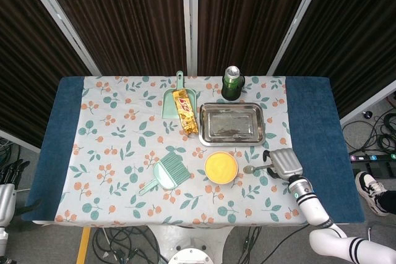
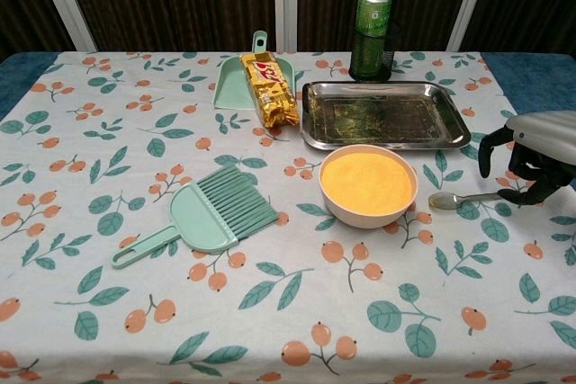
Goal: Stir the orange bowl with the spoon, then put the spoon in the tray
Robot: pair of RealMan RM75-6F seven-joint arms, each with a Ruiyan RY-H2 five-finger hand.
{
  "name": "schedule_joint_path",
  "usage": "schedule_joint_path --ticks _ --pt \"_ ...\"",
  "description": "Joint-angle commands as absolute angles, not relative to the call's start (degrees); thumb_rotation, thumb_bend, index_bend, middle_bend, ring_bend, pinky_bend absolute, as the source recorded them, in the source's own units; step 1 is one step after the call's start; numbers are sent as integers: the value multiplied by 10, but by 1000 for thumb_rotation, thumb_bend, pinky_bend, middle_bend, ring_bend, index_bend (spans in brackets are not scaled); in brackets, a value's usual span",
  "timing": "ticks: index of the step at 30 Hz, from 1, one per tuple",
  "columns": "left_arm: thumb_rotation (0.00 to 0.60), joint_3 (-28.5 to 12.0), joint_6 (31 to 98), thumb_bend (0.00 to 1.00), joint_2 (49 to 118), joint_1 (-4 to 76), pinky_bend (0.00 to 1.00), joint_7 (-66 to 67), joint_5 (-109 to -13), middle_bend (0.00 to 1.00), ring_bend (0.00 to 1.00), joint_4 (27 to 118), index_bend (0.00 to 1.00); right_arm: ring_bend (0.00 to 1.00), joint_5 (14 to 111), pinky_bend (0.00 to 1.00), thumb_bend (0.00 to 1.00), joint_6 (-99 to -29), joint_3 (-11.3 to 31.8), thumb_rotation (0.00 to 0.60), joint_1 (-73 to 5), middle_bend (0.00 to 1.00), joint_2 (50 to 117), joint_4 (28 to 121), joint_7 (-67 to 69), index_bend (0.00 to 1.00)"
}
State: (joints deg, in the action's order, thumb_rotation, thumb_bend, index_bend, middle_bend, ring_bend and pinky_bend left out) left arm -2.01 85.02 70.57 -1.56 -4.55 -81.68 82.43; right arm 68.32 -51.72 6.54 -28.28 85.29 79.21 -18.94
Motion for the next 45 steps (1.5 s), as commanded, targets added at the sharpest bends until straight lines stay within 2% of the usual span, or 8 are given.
schedule_joint_path --ticks 1,14,32,37,45 --pt "600 -20 849 105 706 -15 137 -46 -816 179 116 825 176 1000 679 1000 289 -514 61 600 -285 933 860 784 -187 462" --pt "600 -19 851 104 704 -16 137 -52 -817 179 116 824 176 1000 680 1000 305 -518 50 600 -292 933 880 762 -184 474" --pt "600 -17 850 104 708 -18 137 -66 -815 179 117 812 176 1000 670 1000 344 -526 47 600 -297 938 891 754 -198 540" --pt "600 -16 853 104 708 -21 137 -68 -816 179 116 811 176 1000 670 1000 350 -533 51 600 -300 939 861 789 -209 548" --pt "600 -15 860 105 709 -25 136 -71 -818 179 116 810 176 1000 667 1000 353 -535 78 600 -314 939 753 927 -208 577"
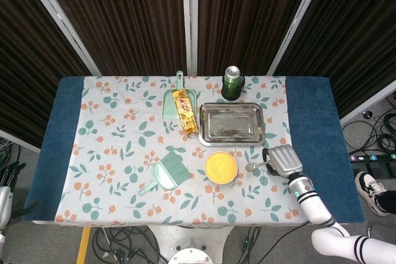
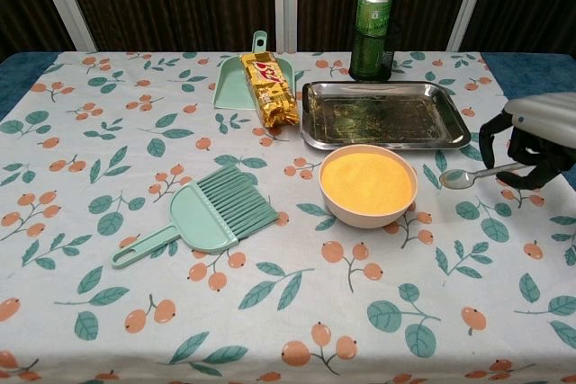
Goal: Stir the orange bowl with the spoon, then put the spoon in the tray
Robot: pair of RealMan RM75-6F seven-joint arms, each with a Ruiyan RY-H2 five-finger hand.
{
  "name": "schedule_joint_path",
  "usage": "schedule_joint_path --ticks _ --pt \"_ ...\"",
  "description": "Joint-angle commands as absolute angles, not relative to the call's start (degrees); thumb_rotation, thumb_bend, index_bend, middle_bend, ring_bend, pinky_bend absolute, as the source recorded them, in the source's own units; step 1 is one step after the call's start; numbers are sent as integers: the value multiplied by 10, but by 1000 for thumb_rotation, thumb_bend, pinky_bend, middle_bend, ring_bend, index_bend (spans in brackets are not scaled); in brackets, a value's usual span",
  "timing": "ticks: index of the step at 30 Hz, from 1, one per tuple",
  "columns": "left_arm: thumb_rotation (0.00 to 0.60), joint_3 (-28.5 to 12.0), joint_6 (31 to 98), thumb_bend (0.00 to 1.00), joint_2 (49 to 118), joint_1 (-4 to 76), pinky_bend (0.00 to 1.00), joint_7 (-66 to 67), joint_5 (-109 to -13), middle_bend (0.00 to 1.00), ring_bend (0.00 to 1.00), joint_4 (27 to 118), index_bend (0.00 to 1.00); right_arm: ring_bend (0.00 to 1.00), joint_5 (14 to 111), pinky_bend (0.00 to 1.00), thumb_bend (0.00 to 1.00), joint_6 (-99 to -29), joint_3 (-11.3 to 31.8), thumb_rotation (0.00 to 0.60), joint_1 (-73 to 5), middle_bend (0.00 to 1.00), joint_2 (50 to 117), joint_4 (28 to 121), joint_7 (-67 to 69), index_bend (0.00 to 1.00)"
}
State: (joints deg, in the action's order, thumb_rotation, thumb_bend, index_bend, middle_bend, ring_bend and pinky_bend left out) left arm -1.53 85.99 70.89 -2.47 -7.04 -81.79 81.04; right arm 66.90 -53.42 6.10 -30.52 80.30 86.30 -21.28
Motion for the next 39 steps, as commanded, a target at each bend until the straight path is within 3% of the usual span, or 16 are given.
schedule_joint_path --ticks 1,7,21,27,39 --pt "600 -15 860 104 710 -25 137 -71 -818 179 116 809 176 1000 667 1000 353 -533 81 600 -317 939 746 940 -206 578" --pt "600 -16 861 105 713 -25 137 -76 -820 179 116 805 176 1000 635 1000 353 -506 87 600 -357 939 754 976 -252 581" --pt "600 -14 859 105 719 -32 137 -95 -814 179 116 786 176 1000 520 1000 353 -505 85 600 -455 939 861 925 -399 549" --pt "600 -14 859 105 723 -34 137 -101 -813 179 116 777 176 1000 504 1000 345 -522 75 600 -465 939 865 936 -415 409" --pt "600 -13 861 104 728 -36 137 -107 -817 179 116 770 176 1000 508 1000 325 -538 59 600 -471 939 862 942 -408 414"
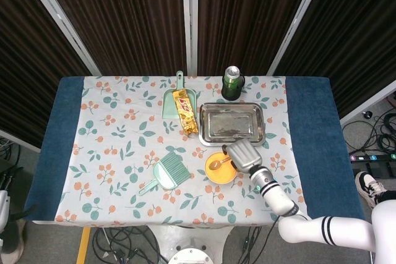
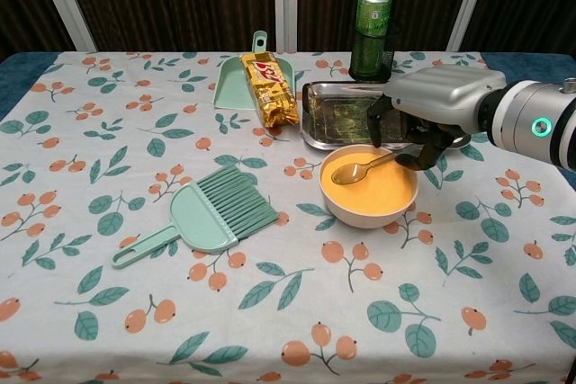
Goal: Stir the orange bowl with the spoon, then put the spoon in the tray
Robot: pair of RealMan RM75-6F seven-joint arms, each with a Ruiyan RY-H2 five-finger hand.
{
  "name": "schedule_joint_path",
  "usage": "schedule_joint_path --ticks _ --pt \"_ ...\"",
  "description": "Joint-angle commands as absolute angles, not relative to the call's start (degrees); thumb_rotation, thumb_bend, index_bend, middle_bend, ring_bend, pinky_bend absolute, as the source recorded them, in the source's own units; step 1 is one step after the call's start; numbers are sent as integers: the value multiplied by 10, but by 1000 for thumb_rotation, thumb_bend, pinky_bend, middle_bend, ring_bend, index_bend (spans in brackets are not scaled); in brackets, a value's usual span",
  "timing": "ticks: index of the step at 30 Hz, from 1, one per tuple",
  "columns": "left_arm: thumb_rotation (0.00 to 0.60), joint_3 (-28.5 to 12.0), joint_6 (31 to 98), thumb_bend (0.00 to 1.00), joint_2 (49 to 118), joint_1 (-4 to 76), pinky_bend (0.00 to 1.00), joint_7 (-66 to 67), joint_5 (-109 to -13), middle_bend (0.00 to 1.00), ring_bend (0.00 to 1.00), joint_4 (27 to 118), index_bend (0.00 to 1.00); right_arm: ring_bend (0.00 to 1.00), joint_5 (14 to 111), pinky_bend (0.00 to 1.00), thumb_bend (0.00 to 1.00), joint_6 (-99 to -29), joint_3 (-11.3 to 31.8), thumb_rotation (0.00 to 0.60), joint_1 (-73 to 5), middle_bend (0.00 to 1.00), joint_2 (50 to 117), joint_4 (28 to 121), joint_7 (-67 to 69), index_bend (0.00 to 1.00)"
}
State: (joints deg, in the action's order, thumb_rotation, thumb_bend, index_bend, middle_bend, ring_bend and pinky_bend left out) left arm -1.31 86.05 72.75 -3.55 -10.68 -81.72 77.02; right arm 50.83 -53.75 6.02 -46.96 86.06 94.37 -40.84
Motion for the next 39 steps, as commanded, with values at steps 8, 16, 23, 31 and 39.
schedule_joint_path --ticks 8,16,23,31,39 --pt "600 -12 858 104 730 -38 137 -112 -815 179 116 766 176 1000 506 1000 326 -544 49 600 -476 939 875 928 -411 431" --pt "600 -12 857 104 731 -39 137 -115 -815 179 116 762 176 1000 506 1000 327 -551 45 600 -479 939 882 921 -411 463" --pt "600 -13 855 104 731 -40 137 -120 -813 179 116 760 176 1000 503 1000 327 -552 43 600 -482 940 887 916 -413 475" --pt "600 -12 855 104 733 -42 137 -124 -813 179 116 756 176 1000 496 1000 335 -552 40 600 -487 942 892 911 -420 514" --pt "600 -13 855 104 734 -43 136 -128 -812 179 116 752 176 1000 503 1000 354 -565 41 600 -489 943 881 925 -429 563"
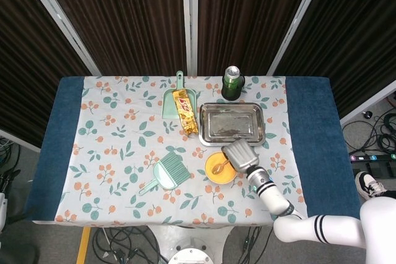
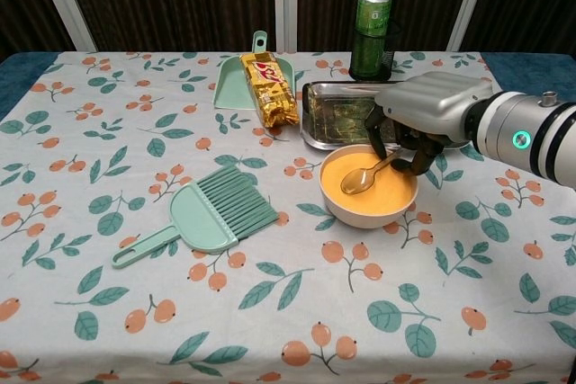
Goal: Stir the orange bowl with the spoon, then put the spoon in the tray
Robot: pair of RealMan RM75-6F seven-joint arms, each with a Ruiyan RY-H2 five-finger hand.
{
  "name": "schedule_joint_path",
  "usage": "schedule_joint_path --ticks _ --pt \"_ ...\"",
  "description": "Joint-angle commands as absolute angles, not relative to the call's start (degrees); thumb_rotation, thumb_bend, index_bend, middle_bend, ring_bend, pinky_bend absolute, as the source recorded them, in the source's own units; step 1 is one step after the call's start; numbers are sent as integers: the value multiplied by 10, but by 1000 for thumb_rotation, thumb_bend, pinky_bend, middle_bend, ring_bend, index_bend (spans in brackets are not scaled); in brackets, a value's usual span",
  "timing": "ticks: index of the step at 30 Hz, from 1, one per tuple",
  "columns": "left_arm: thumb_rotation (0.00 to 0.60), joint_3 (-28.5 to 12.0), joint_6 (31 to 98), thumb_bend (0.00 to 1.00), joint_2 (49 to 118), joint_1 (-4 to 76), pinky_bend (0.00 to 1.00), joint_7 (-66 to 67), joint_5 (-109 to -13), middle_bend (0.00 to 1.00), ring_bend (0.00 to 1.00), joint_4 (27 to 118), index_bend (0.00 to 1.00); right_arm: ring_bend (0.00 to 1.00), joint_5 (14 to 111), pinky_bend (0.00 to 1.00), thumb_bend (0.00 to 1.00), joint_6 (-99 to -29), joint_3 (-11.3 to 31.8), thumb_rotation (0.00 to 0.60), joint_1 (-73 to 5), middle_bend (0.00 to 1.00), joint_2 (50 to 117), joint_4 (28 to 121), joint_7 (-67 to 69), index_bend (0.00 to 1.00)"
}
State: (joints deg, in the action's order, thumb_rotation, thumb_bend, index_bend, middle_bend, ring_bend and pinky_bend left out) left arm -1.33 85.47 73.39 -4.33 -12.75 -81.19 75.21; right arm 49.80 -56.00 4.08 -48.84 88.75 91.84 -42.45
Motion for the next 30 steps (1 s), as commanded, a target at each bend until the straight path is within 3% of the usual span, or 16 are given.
schedule_joint_path --ticks 1,14,30 --pt "600 -13 856 104 733 -44 137 -128 -812 179 116 752 176 1000 505 1000 355 -567 41 600 -490 943 878 928 -432 570" --pt "600 -13 865 104 731 -49 137 -129 -815 179 116 757 176 1000 560 1000 403 -583 14 600 -541 952 824 948 -591 689" --pt "600 -10 858 104 735 -54 137 -137 -811 179 116 746 176 1000 586 1000 417 -564 -31 600 -579 954 897 883 -738 700"
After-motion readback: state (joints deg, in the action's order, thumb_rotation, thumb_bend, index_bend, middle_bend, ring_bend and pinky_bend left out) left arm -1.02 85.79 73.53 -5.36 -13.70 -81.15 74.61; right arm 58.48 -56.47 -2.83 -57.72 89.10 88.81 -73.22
